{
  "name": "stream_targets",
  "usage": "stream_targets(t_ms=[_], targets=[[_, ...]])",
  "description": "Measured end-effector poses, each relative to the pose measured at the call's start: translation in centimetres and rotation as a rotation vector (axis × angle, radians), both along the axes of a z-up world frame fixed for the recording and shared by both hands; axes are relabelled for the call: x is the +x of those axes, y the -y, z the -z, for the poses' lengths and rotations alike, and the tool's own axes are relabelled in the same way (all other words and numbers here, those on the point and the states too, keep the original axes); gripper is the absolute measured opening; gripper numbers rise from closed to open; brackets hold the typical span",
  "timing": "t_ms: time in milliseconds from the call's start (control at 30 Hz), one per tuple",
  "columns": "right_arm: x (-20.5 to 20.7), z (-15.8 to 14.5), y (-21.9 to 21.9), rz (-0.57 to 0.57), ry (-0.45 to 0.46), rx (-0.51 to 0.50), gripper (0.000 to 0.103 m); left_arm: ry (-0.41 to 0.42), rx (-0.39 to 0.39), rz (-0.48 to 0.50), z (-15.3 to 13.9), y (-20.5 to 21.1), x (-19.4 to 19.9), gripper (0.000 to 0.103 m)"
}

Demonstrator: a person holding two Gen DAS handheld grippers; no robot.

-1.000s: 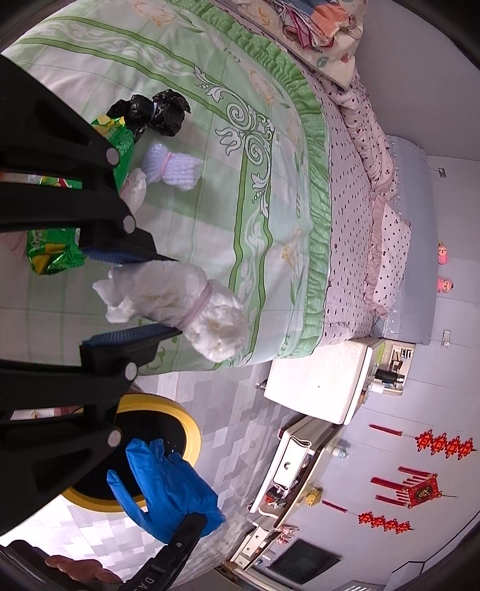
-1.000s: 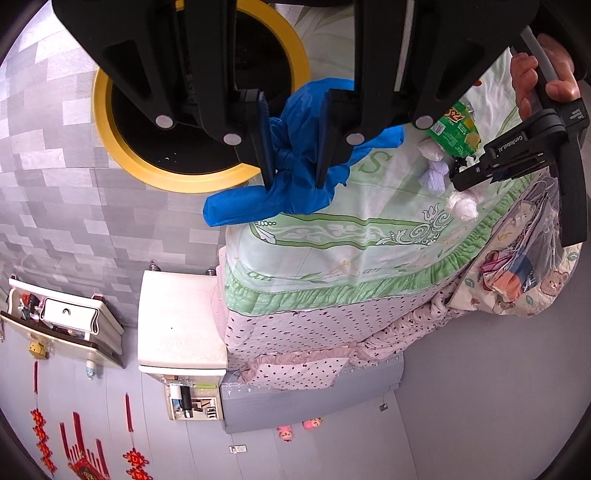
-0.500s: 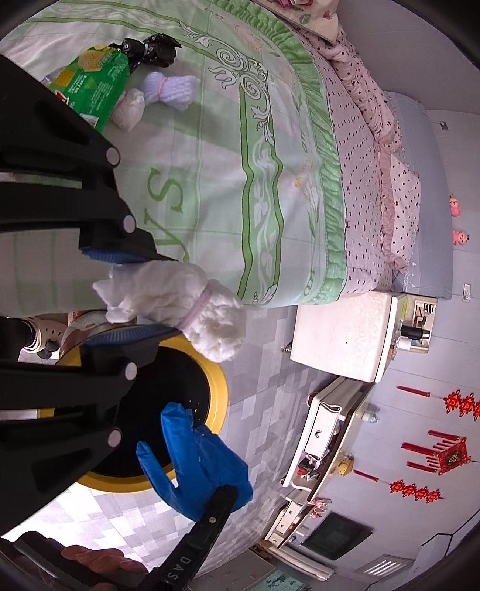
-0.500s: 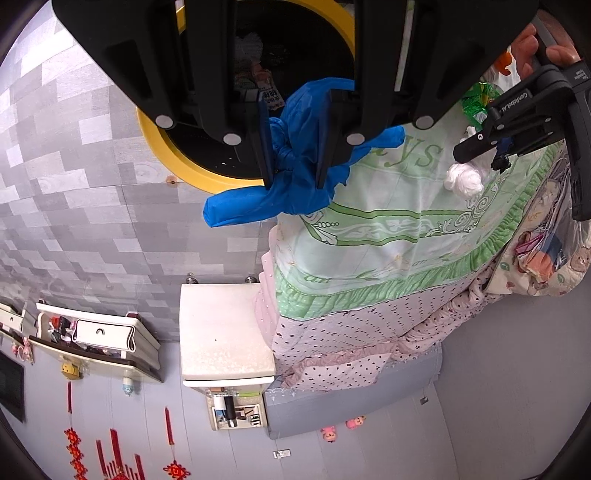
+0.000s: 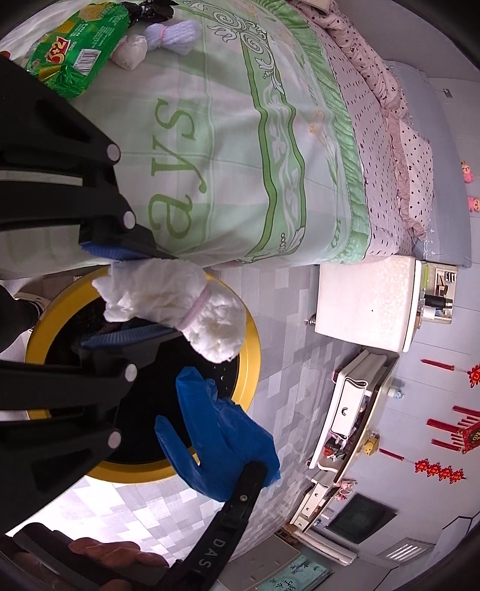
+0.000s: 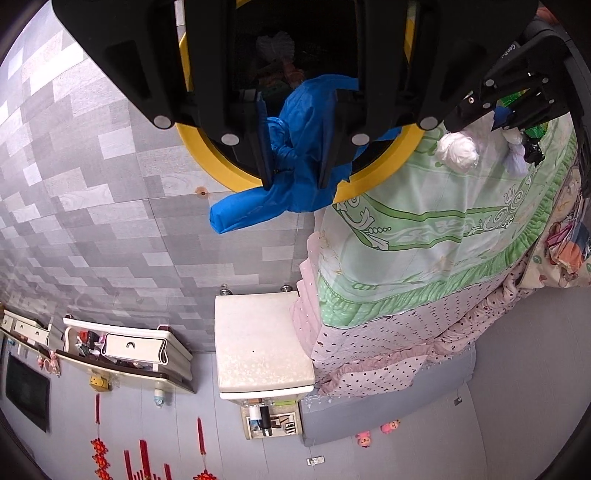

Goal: Collect trash
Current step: 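Open both tools to drop the tissue bundle and glove into the bin, then move the left tool to the black bag while the right tool reaches the green snack bag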

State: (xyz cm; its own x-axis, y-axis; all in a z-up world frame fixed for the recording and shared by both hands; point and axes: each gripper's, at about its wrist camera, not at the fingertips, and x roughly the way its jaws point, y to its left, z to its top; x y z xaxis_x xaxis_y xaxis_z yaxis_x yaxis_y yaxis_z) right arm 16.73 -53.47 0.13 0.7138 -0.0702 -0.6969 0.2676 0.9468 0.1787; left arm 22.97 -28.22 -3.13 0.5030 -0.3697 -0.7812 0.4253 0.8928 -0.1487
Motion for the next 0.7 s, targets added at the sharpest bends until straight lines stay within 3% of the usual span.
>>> stream_targets(t_ms=[133,267,533,700], targets=[[-0.4,0.1,0.8,0.024,0.009,0.017,0.026,-0.002,-0.004,0.016,0.2,0.4,-0.1,0.039],[-1.1,0.1,1.8,0.054,0.02,0.036,0.031,0.008,-0.02,0.02,-0.1,0.2,-0.5,0.067],[-3.1,-1.6,0.6,0.011,0.096,0.033,0.049,0.049,-0.017,-0.017,-1.6,-2.1,-0.6,0.079],[-3.7,-3.1,-2.1,-0.064,0.151,0.027,0.055,0.073,0.004,-0.076,-2.5,-5.6,-0.2,0.08]])
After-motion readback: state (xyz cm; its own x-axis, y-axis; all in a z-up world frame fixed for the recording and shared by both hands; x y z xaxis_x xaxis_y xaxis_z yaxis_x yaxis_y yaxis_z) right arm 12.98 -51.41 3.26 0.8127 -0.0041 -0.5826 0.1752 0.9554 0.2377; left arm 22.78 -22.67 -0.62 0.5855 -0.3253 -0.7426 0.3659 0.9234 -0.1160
